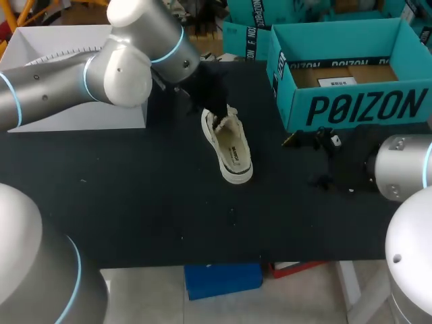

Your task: Take the shoe out of the shoebox, open the shoe tongue, remove and reinsert the insole, then place the shoe into the shoebox

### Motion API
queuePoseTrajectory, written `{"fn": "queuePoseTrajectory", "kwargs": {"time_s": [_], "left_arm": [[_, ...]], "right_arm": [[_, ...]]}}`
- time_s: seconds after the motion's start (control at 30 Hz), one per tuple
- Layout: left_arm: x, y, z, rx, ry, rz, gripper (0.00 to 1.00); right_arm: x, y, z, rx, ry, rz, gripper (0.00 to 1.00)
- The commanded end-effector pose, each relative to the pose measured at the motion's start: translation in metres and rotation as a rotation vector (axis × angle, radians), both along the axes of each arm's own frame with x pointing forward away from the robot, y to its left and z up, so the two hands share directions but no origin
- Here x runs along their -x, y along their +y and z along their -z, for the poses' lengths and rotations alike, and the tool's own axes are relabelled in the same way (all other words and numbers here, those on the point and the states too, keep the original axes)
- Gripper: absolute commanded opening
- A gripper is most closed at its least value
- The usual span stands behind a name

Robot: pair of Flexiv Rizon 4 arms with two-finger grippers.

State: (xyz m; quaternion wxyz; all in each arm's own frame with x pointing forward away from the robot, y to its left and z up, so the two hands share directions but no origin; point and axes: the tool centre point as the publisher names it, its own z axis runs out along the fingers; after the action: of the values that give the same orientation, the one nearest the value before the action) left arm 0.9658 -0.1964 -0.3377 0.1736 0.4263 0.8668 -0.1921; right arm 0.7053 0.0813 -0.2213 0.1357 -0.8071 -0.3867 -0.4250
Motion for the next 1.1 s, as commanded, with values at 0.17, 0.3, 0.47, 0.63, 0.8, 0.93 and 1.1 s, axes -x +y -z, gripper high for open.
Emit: {"fn": "queuePoseTrajectory", "kwargs": {"time_s": [0.17,0.3,0.47,0.63,0.8,0.93,1.1], "left_arm": [[0.009,0.004,0.014,0.013,0.023,0.000,0.00],[0.009,0.000,0.018,0.017,0.033,0.003,0.00],[0.011,-0.004,0.017,0.020,0.034,0.013,0.00],[0.012,0.009,0.006,0.005,0.017,0.021,0.00],[0.009,0.026,-0.007,-0.002,-0.009,0.006,0.00],[0.003,0.030,-0.007,0.004,-0.014,-0.005,0.00],[-0.003,0.016,0.003,0.028,0.008,0.000,0.00]], "right_arm": [[0.006,0.003,0.006,0.035,-0.079,0.130,1.00],[0.006,0.003,0.006,0.035,-0.079,0.130,1.00],[0.006,0.003,0.006,0.035,-0.079,0.130,1.00],[0.006,0.003,0.006,0.035,-0.079,0.130,1.00],[0.006,0.003,0.006,0.035,-0.079,0.130,1.00],[0.006,0.003,0.006,0.035,-0.079,0.130,1.00],[0.006,0.003,0.006,0.035,-0.079,0.130,1.00]]}}
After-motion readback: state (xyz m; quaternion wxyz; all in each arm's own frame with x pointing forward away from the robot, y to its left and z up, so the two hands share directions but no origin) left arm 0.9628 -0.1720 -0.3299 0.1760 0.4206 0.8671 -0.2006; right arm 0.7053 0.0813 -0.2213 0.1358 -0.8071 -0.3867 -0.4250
